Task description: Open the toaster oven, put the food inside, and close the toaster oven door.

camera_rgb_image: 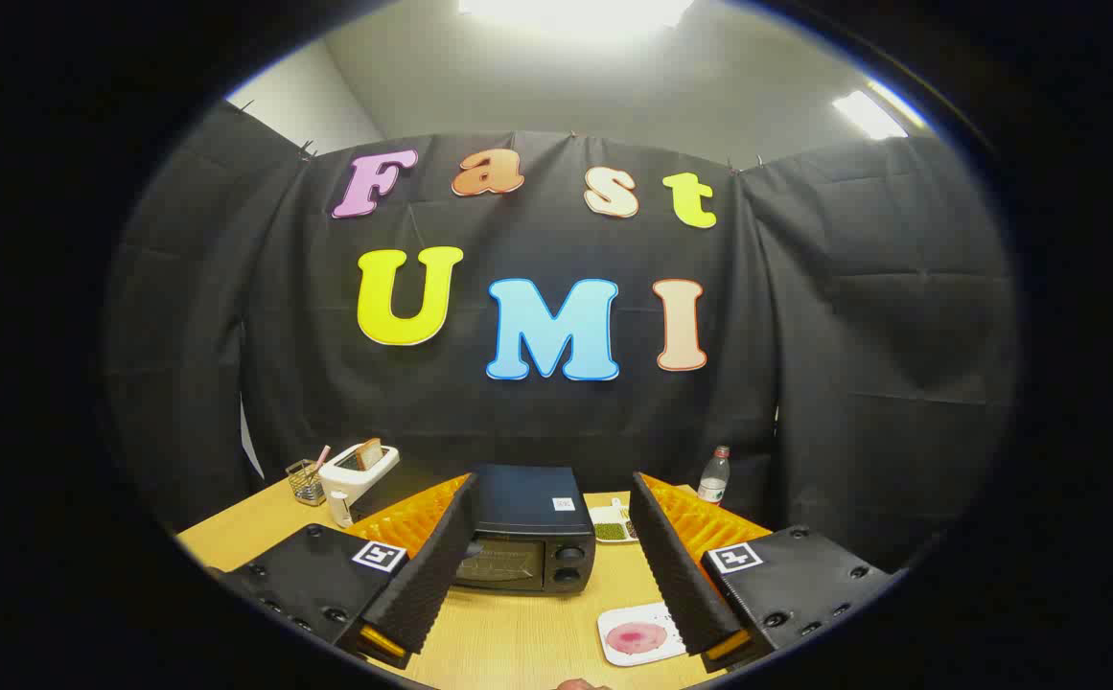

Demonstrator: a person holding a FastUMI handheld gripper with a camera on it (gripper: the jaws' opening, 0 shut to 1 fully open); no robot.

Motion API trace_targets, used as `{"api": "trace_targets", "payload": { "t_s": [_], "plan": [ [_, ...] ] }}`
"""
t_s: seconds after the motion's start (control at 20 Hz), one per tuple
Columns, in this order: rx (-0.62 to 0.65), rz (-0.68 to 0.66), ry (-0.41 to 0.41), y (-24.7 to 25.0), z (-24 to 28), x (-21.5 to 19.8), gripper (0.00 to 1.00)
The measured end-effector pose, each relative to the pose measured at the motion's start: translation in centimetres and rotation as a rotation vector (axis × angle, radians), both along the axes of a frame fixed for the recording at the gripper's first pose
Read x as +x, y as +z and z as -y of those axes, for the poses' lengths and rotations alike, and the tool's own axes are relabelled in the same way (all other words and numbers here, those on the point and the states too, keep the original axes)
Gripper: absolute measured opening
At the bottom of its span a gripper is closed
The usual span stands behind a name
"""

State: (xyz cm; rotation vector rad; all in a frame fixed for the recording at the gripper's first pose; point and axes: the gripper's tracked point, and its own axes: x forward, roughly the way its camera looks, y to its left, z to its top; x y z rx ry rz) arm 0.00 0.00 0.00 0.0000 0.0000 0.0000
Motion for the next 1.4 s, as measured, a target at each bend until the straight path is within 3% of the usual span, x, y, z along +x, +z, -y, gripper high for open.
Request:
{"api": "trace_targets", "payload": {
  "t_s": [0.7, 1.4],
  "plan": [
    [0.002, -0.036, 0.025, -0.6, -2.2, 1.1, 0.98],
    [-0.021, -0.141, -0.019, -2.9, -2.7, 5.2, 0.98]
  ]
}}
